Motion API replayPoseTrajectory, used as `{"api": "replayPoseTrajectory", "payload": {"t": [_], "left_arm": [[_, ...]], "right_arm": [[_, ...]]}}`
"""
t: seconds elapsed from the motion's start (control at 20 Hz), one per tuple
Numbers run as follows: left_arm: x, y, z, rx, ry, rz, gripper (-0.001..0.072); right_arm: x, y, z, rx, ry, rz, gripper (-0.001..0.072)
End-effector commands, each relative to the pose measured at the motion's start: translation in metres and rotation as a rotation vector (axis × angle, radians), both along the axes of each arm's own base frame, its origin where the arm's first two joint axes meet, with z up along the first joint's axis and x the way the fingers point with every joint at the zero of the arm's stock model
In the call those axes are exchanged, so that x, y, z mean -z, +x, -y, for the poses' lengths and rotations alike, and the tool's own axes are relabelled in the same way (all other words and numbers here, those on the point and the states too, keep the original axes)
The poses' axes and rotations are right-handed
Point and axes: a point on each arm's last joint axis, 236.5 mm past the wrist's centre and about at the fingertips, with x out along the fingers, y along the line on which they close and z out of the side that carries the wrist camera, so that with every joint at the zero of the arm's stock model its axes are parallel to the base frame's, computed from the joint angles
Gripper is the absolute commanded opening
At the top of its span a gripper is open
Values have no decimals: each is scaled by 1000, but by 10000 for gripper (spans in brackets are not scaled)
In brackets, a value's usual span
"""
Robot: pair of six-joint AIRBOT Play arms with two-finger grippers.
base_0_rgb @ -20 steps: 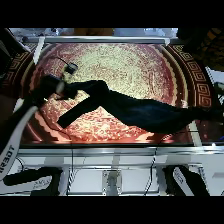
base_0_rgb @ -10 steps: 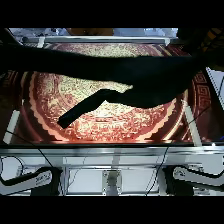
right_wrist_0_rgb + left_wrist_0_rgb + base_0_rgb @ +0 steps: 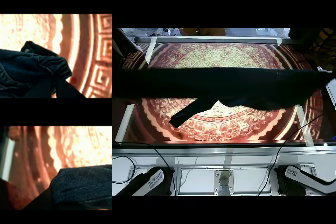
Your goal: Fold the clothes and pants, and hang the long-sleeved shirts on hangers.
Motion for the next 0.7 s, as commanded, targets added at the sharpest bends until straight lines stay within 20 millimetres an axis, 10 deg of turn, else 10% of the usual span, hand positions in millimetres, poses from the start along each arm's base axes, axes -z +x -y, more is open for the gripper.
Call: {"api": "replayPoseTrajectory", "payload": {"t": [0.0,0.2,0.45,0.55,0.65], "left_arm": [[97,-52,20,69,-34,-242,23],[154,-96,27,72,-71,-420,24],[142,-110,19,56,-32,-423,24],[142,-112,15,68,-23,-431,24],[144,-115,9,46,-29,-433,24]], "right_arm": [[64,-57,8,63,18,-101,17],[151,-129,-29,-15,74,-319,17],[159,-176,-28,84,20,-407,36],[155,-176,-33,67,12,-400,227],[160,-179,-42,41,27,-429,227]]}}
